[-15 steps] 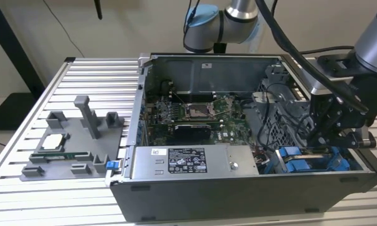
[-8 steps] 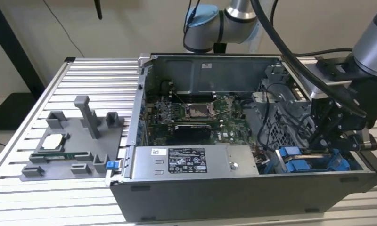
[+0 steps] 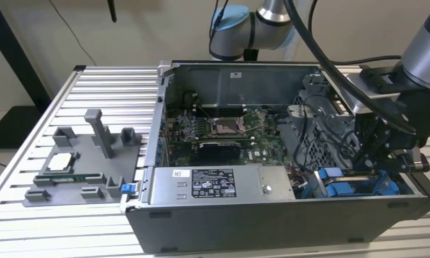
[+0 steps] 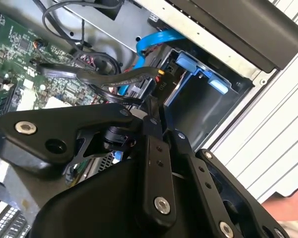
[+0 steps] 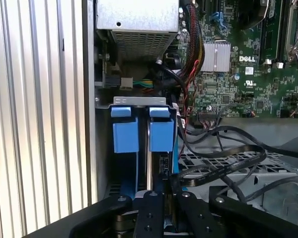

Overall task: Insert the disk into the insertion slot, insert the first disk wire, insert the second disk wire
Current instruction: 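Insert the second disk wire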

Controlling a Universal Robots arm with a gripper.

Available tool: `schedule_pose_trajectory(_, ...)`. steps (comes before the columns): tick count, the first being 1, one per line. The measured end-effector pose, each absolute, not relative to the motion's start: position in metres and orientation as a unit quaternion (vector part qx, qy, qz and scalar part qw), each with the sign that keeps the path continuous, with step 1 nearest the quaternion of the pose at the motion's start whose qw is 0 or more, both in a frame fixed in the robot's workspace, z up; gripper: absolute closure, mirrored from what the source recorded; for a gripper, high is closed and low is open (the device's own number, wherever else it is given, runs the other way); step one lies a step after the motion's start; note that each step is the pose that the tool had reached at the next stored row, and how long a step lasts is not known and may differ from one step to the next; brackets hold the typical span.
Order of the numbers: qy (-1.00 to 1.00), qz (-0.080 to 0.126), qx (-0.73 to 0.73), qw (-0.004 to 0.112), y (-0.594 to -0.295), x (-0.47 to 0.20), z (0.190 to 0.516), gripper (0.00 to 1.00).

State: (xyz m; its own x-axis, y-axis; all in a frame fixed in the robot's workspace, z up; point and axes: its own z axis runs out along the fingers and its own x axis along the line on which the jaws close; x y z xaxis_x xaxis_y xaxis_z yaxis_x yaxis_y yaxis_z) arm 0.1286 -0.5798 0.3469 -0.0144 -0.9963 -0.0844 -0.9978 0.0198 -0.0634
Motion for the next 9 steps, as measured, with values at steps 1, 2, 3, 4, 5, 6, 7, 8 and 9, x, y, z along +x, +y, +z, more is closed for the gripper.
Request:
schedule_pose_trajectory(1,0.713,0.007,-0.7,0.052,-0.5796,0.1287,0.3469,1.0)
schedule_pose_trajectory(2,0.713,0.007,-0.699,0.052,-0.5794,0.1287,0.3467,1.0)
schedule_pose_trajectory(3,0.713,0.007,-0.699,0.052,-0.5793,0.1287,0.3466,1.0)
schedule_pose_trajectory(4,0.713,0.007,-0.699,0.052,-0.5793,0.1287,0.3464,1.0)
schedule_pose_trajectory(5,0.714,0.007,-0.698,0.052,-0.5792,0.1286,0.3463,1.0)
schedule_pose_trajectory(6,0.714,0.007,-0.698,0.052,-0.5792,0.1287,0.346,1.0)
schedule_pose_trajectory(7,0.715,0.007,-0.697,0.052,-0.5791,0.1287,0.3456,1.0)
schedule_pose_trajectory(8,0.715,0.007,-0.697,0.052,-0.5791,0.1286,0.3453,1.0)
schedule_pose_trajectory(9,0.716,0.007,-0.696,0.052,-0.5791,0.1287,0.3449,1.0)
